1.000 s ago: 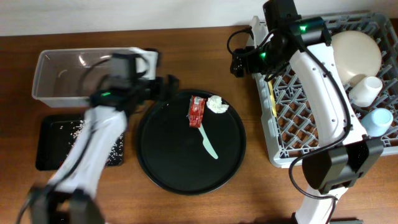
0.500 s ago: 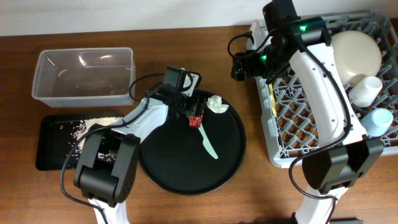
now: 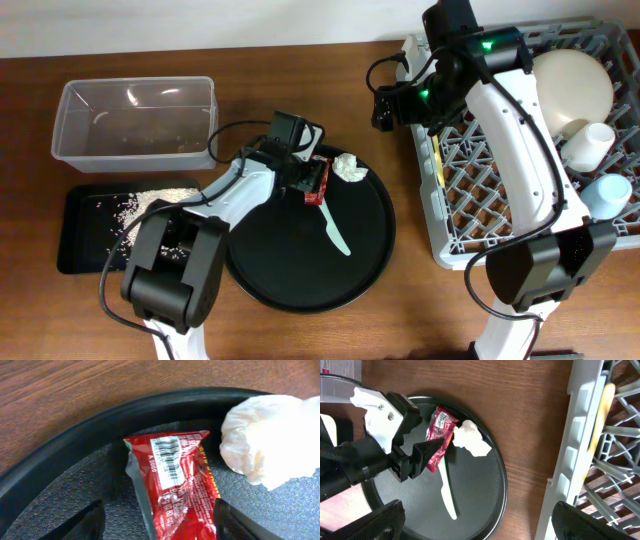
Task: Sort waste into correct bins and load items into the dishwasher rack
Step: 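Grasp the red wrapper on the round tray with the left gripper, then drop the red wrapper into the clear plastic bin, then grasp the white tissue on the round tray with the left gripper, then drop the white tissue into the clear plastic bin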
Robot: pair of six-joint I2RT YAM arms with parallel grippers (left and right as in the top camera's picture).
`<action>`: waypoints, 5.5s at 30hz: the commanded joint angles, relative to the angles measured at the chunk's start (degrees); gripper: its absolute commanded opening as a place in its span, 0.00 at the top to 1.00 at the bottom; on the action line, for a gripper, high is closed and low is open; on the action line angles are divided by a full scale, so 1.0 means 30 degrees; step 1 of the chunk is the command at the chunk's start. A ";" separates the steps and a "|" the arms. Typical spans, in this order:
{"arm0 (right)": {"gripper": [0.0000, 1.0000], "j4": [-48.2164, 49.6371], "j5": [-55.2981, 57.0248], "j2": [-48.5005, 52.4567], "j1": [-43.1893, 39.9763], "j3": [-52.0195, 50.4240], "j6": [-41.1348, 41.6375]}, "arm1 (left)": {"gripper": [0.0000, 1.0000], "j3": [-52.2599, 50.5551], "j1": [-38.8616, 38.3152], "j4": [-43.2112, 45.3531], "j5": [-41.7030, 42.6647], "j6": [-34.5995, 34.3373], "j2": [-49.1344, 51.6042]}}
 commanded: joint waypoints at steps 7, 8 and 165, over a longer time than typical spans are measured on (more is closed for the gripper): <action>0.02 -0.0211 -0.0175 -0.0007 -0.0066 0.0146 -0.0058 | 0.52 0.0109 -0.0532 0.0029 -0.0138 0.1282 0.0160; 0.02 -0.0219 -0.0175 -0.0007 -0.0066 0.0146 -0.0058 | 0.52 0.0109 -0.0474 0.0022 -0.0131 0.1632 0.0313; 0.02 -0.0423 0.2062 -0.0007 -0.4175 0.0146 0.4364 | 0.87 1.8025 0.9165 -1.6028 -0.3963 0.1275 0.2856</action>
